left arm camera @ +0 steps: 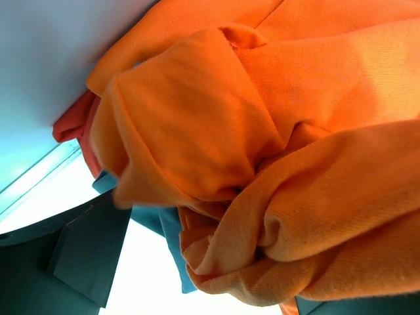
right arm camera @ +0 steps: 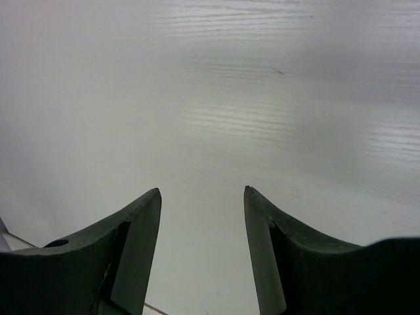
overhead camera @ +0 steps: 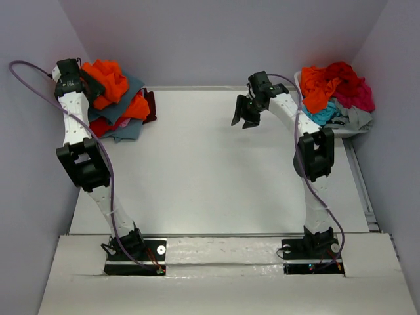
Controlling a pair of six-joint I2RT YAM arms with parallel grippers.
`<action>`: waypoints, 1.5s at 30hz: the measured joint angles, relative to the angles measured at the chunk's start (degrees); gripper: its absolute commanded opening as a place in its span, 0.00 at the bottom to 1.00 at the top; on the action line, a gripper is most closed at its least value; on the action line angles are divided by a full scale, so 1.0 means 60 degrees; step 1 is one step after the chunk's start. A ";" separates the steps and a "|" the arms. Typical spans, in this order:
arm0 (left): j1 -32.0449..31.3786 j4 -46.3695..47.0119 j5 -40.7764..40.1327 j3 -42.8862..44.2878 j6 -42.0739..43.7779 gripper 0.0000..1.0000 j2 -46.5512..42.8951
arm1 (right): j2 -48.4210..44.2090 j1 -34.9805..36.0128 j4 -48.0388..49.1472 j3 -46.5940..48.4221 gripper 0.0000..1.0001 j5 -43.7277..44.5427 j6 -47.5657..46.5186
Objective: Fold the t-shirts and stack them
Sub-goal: Put the neatly folded tshirt into the corner of the board with the left arm
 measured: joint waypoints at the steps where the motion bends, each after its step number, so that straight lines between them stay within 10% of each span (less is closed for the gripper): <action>1: 0.0000 -0.0029 -0.0011 0.0000 0.0004 0.99 0.0000 | 0.0000 0.0025 -0.0004 -0.0011 0.59 -0.0007 -0.0011; 22: 0.0015 -0.0084 0.0000 -0.0863 0.0743 0.99 -0.3213 | -0.0033 0.0073 0.0051 -0.0076 0.59 -0.0572 -0.0248; 45: -0.1013 -0.0244 0.2368 -0.2441 0.1337 0.99 -0.2962 | -0.0244 0.0073 0.0259 -0.0514 0.59 -0.0758 -0.0168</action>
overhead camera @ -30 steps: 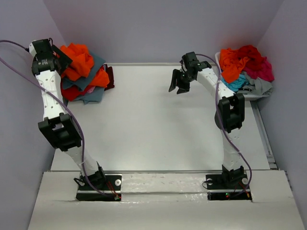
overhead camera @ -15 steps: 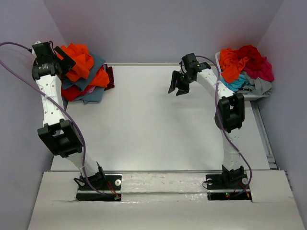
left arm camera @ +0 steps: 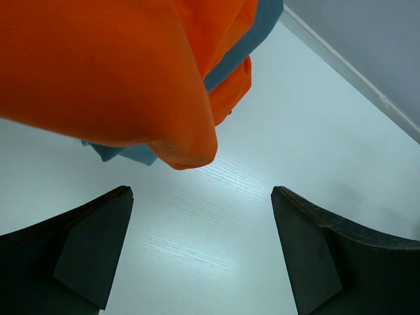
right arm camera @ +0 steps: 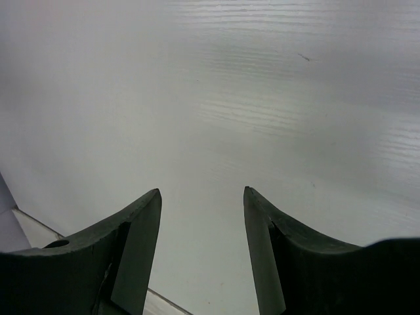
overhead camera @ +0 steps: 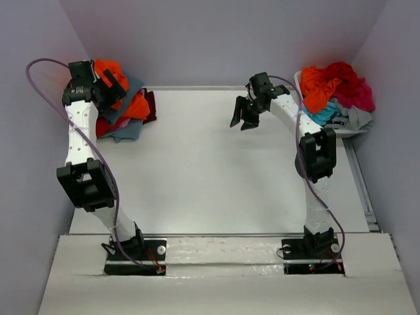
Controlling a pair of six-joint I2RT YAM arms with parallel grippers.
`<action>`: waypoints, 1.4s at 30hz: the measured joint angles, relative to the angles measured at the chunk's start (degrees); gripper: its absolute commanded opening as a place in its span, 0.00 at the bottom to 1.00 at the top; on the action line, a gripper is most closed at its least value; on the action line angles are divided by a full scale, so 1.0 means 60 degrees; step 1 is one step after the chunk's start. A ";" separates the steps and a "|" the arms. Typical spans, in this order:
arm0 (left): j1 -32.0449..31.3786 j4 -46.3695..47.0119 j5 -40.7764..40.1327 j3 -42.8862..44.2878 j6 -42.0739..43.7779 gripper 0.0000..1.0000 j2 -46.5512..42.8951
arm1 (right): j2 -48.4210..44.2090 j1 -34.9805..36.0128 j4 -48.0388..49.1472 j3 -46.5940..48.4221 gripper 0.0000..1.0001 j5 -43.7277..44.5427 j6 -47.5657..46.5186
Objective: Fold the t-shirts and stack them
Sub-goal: Put the neatly folded tshirt into the corner of the board with the left arm
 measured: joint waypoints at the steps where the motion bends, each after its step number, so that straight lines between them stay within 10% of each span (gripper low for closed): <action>1: -0.0033 0.0000 0.0080 0.0000 0.0015 0.99 0.0025 | -0.0018 0.0000 -0.0004 -0.0004 0.59 0.0000 0.0000; 20: -0.0149 0.0036 -0.0608 0.0521 0.0237 0.94 0.1614 | -0.0120 0.0000 -0.0022 -0.0306 0.57 0.0164 -0.0007; 29: -0.0149 0.0382 -0.1086 0.0525 0.0135 0.31 0.1614 | -0.0321 0.0000 -0.0022 -0.0415 0.55 0.0463 -0.0011; 42: -0.0138 0.0750 -0.1020 0.0517 -0.0007 0.09 0.1585 | -0.0321 0.0000 -0.0026 -0.0415 0.54 0.0477 -0.0007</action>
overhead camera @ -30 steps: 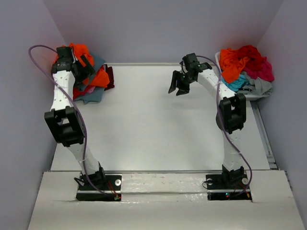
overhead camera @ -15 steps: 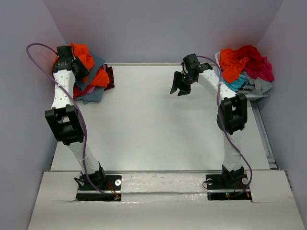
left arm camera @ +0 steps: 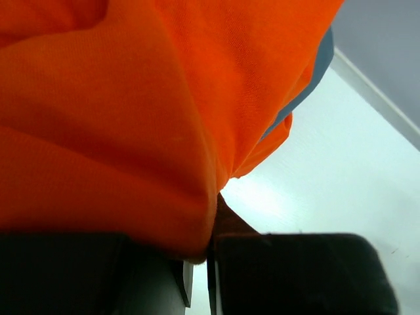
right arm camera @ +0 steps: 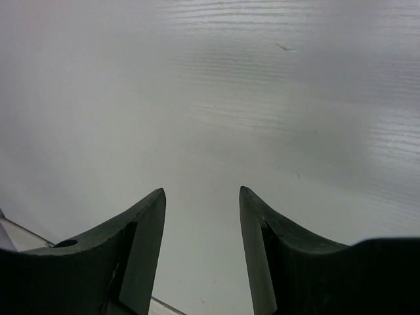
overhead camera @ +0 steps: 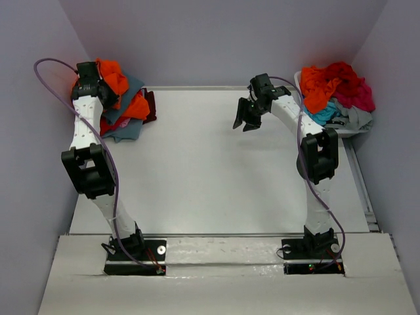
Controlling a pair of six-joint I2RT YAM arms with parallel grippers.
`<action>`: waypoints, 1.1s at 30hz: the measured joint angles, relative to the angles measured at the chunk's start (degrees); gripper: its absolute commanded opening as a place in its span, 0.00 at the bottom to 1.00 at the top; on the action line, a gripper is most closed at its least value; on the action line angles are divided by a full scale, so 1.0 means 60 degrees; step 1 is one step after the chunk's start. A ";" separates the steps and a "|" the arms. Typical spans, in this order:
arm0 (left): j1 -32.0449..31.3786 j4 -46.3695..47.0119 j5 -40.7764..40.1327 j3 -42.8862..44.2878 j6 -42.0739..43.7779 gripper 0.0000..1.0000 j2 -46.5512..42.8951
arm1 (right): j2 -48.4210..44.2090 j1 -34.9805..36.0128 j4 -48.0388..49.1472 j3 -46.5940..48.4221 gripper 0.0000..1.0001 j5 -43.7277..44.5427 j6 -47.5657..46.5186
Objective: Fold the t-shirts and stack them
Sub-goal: Put the neatly folded tshirt into the corner of the board with the left arm
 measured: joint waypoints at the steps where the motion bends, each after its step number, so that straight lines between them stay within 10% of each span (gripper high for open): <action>1: 0.0000 0.0142 0.0000 -0.0025 -0.0044 0.06 -0.0040 | 0.0000 0.0000 0.0000 0.0000 0.54 0.0000 0.0000; 33: 0.0000 0.2626 -0.1650 -0.0051 0.0025 0.06 -0.0055 | -0.1151 0.0004 0.0280 -0.2368 0.54 -0.0109 -0.0036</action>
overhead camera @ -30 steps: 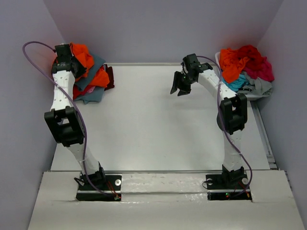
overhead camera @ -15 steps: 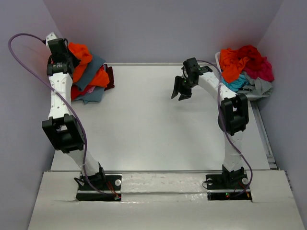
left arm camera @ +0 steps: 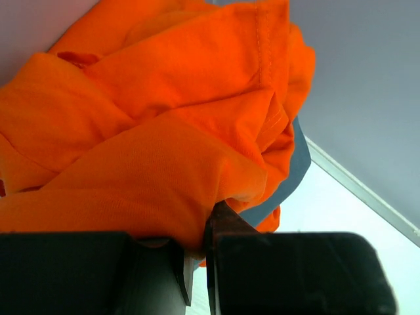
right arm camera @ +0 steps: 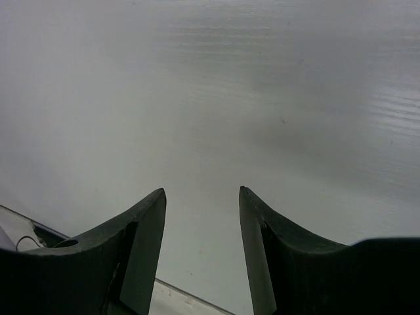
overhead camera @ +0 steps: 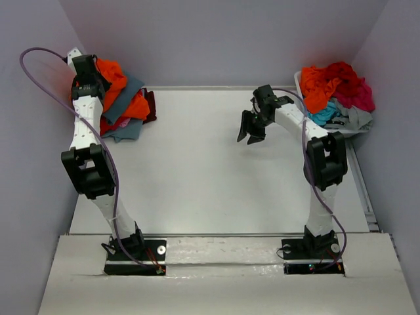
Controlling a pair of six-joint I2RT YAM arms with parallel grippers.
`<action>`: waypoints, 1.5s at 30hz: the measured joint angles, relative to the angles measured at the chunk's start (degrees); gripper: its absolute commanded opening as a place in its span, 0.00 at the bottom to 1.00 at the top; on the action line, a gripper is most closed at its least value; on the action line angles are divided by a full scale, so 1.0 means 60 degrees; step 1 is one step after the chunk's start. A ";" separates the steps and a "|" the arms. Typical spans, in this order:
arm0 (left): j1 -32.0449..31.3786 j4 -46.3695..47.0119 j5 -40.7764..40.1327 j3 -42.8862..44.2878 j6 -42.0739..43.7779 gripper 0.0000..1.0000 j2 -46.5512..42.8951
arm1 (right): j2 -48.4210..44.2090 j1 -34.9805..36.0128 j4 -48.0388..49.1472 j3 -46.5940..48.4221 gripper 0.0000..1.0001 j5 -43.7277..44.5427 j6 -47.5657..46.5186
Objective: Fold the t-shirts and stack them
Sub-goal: Put the neatly folded tshirt into the corner of the board with the left arm
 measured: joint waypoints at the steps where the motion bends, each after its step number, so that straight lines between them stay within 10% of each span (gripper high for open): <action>1: 0.0000 0.0069 -0.0007 0.0000 0.0022 0.06 0.0004 | -0.0124 0.0022 0.0084 -0.0193 0.54 0.0007 -0.0004; 33: 0.0481 0.3461 0.0135 -0.0204 0.0251 0.08 0.0608 | -0.2554 0.0667 -0.0871 -0.3020 0.55 0.1559 -0.0098; 39: 0.0612 0.3956 0.0142 -0.0149 0.0084 0.36 0.1151 | -0.2568 0.0692 -0.1355 -0.3031 0.55 0.1894 -0.0004; 42: 0.0627 0.4098 0.0149 0.0131 -0.0004 0.64 0.1515 | -0.2568 0.0725 -0.1515 -0.3031 0.55 0.1953 0.0062; 44: 0.0659 0.4146 0.0153 0.0390 -0.0044 0.99 0.1723 | -0.2568 0.0772 -0.1621 -0.3031 0.55 0.2004 0.0135; 45: 0.0663 0.4160 0.0157 0.0503 -0.0066 0.99 0.1789 | -0.2568 0.0816 -0.1708 -0.3031 0.55 0.2047 0.0186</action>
